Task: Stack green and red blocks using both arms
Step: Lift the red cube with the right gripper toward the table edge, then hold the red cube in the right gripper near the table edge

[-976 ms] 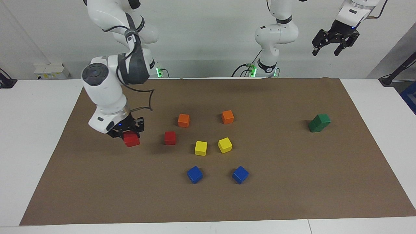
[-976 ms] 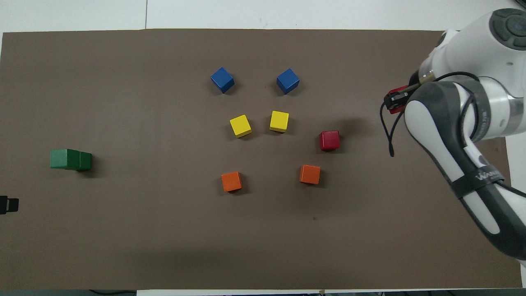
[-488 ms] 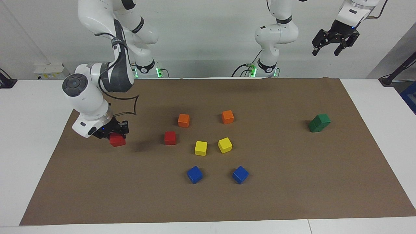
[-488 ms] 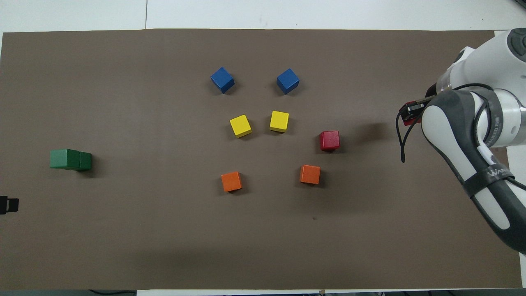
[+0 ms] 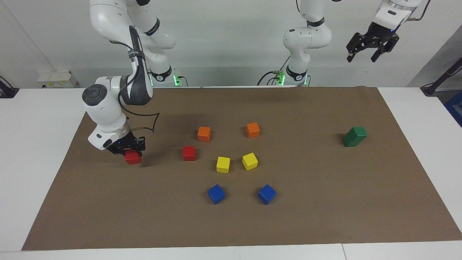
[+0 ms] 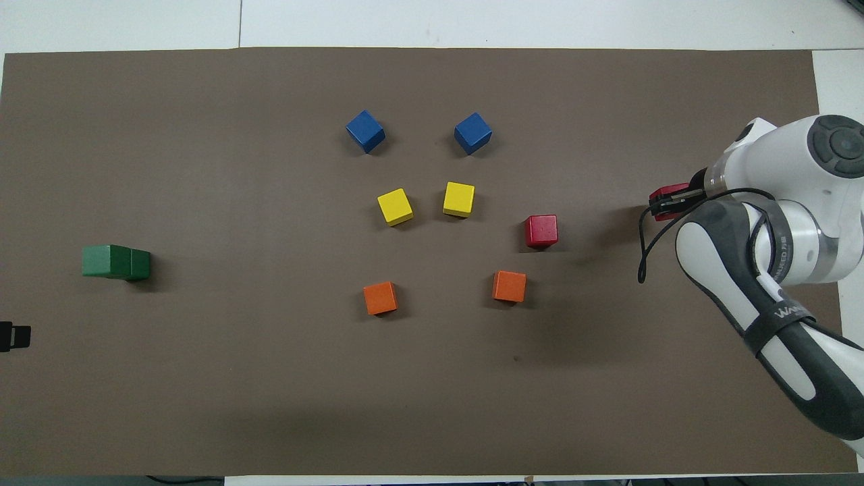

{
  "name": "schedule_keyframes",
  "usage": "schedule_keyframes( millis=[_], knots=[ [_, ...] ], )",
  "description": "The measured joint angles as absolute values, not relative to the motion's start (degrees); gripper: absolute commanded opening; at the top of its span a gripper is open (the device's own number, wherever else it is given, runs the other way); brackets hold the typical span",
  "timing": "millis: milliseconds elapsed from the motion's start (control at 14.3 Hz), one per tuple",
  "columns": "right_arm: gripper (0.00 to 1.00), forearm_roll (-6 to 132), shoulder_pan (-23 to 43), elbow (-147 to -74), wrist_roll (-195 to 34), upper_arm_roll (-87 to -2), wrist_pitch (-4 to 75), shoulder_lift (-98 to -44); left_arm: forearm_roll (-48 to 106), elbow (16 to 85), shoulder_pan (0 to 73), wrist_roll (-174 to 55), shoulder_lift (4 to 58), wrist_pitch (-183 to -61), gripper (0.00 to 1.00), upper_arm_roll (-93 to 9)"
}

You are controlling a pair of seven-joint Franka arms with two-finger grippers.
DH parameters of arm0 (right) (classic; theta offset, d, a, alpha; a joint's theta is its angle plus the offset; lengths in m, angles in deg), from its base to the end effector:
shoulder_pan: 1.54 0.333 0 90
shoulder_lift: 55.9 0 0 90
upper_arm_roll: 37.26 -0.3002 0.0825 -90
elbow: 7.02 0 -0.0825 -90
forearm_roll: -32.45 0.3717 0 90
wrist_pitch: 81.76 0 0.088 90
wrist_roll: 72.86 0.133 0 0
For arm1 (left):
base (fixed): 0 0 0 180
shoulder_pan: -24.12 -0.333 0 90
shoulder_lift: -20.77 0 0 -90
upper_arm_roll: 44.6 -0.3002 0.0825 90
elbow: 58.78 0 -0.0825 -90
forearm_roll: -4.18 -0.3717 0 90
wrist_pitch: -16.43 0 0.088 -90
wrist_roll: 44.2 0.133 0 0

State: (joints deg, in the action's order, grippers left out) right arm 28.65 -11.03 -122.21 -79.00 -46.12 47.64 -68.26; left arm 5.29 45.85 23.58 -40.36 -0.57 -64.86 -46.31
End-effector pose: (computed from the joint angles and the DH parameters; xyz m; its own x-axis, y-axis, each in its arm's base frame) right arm 0.5821 -0.0111 0.3188 0.9906 0.1332 0.0327 0.1325 -0.9909 0.0234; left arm 0.4102 0.0157 0.6320 0.9989 -0.0331 -0.0329 -0.0320 -0.9990 0.0324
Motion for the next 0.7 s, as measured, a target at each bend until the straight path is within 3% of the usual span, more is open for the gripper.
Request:
schedule_keyframes(
  millis=[697],
  knots=[
    [0.0, 28.7, -12.0, -129.7, -78.9, -46.0, 58.0, -67.2, 5.3, 45.9, 23.6, -40.4, -0.6, -64.9, 1.0, -46.3]
  ],
)
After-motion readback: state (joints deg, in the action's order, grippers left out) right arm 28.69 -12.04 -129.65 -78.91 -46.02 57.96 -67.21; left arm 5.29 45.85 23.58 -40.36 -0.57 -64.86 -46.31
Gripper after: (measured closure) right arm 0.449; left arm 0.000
